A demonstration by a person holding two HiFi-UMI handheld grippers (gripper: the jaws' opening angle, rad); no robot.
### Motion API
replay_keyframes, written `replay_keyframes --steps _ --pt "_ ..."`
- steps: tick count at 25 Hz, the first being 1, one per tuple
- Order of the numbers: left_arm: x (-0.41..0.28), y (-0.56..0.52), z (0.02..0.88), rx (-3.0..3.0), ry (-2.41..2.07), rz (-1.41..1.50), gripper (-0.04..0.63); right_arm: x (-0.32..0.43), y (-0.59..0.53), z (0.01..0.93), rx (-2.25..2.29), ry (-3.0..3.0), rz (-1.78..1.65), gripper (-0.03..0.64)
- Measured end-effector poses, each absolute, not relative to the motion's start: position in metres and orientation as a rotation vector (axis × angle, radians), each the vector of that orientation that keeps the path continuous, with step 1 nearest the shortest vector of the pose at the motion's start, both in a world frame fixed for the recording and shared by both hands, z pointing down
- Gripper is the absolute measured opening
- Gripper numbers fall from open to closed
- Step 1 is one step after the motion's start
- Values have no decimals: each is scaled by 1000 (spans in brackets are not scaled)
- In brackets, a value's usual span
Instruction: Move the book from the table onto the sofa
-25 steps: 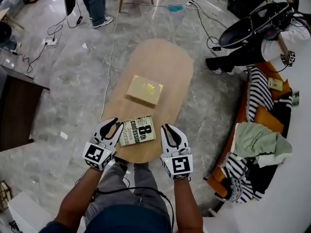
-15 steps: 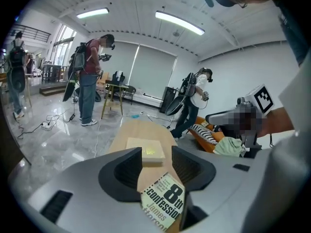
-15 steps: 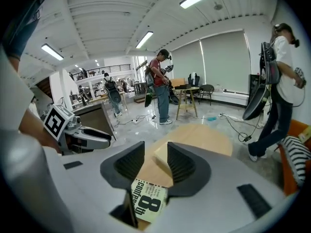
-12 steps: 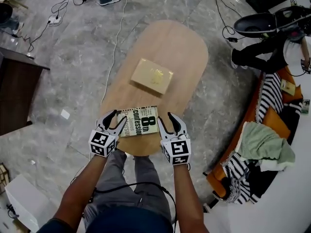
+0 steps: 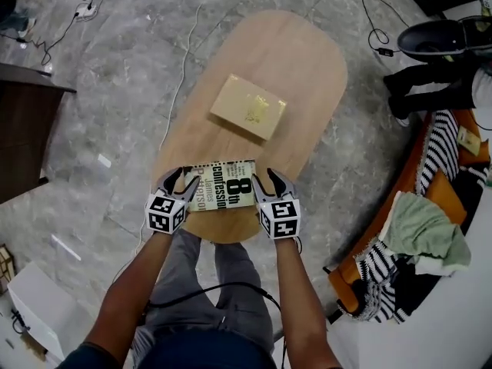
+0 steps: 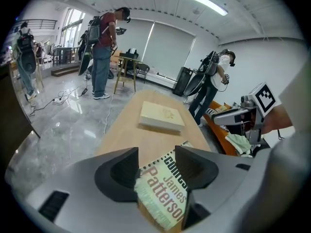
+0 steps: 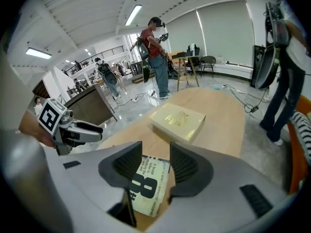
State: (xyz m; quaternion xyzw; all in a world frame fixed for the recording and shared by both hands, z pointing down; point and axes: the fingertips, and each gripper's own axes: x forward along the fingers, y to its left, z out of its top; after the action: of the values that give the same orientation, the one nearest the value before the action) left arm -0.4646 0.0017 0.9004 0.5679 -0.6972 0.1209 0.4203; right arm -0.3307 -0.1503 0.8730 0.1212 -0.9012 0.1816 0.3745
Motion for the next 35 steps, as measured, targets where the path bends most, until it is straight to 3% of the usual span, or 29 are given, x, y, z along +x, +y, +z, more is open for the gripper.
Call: replay_keyframes --steps 19,35 --pt "-453 42 1008 1191 -1651 222 241 -316 -125 1005 268 -2090 682 186" --pt "-449 38 1012 1142 -1639 125 224 -317 -119 1012 268 -2061 715 156"
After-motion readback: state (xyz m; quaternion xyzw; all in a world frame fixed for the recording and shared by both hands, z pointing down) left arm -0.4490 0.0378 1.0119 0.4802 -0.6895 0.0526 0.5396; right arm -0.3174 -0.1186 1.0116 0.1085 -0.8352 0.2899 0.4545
